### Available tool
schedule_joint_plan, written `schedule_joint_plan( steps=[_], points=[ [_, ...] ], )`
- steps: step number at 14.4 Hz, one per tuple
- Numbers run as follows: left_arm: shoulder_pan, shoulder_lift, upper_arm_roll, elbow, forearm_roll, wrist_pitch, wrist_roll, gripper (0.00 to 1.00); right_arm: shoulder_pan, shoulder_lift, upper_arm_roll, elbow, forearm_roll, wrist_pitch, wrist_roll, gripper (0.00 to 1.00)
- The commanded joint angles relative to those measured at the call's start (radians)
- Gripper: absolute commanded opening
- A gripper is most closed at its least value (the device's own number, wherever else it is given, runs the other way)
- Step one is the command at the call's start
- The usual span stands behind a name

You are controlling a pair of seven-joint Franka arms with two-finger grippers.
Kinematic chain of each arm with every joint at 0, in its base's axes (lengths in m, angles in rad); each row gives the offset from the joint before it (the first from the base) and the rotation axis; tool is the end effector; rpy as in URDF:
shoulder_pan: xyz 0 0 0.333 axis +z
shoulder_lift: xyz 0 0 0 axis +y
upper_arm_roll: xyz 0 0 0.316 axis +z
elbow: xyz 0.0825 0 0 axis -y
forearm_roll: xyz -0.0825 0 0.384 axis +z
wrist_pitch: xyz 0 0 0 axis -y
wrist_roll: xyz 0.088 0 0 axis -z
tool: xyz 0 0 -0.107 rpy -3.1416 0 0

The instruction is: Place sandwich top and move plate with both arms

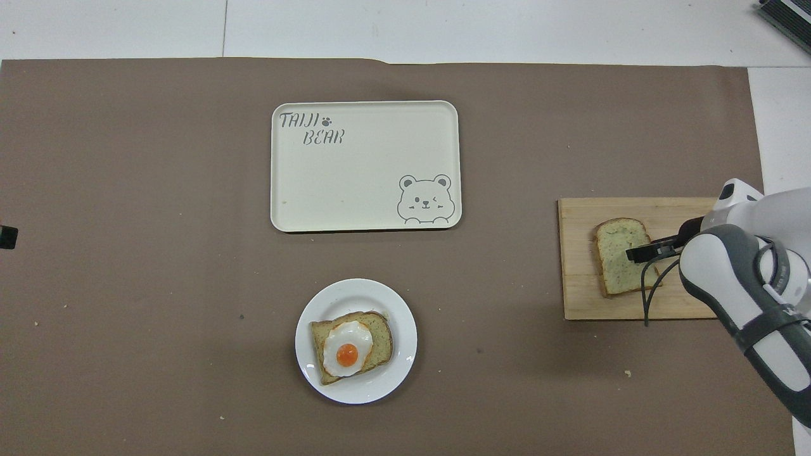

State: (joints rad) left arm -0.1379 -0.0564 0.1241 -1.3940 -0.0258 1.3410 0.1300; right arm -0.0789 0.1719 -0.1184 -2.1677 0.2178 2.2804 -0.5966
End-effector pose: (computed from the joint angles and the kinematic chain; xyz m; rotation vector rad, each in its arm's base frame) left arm 0.5076 -0.0076 0.7153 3.1010 -0.2329 0.0075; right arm 0.5410 -0.1024 0.3115 -2.9660 -0.3780 -0.0036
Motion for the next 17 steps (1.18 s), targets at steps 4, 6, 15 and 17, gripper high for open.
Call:
schedule_joint_plan(
  steps=[4,6,15,17],
  points=[
    [-0.008,-0.017,0.009,-0.013,-0.008,-0.008,0.008,1.0,-0.024,-0.005,0.008,-0.018,0.066,0.007,-0.034,0.32],
    [-0.008,-0.017,0.009,-0.013,-0.008,-0.008,0.008,1.0,-0.024,-0.005,0.006,-0.018,0.067,0.005,-0.019,0.0],
    [-0.008,-0.017,0.009,-0.013,-0.008,-0.008,0.008,1.0,-0.021,-0.005,0.006,-0.017,0.067,0.005,0.032,0.0],
    [-0.008,-0.017,0.009,-0.013,-0.008,-0.008,0.008,1.0,-0.019,-0.003,0.006,-0.015,0.066,0.01,0.032,0.0]
  ],
)
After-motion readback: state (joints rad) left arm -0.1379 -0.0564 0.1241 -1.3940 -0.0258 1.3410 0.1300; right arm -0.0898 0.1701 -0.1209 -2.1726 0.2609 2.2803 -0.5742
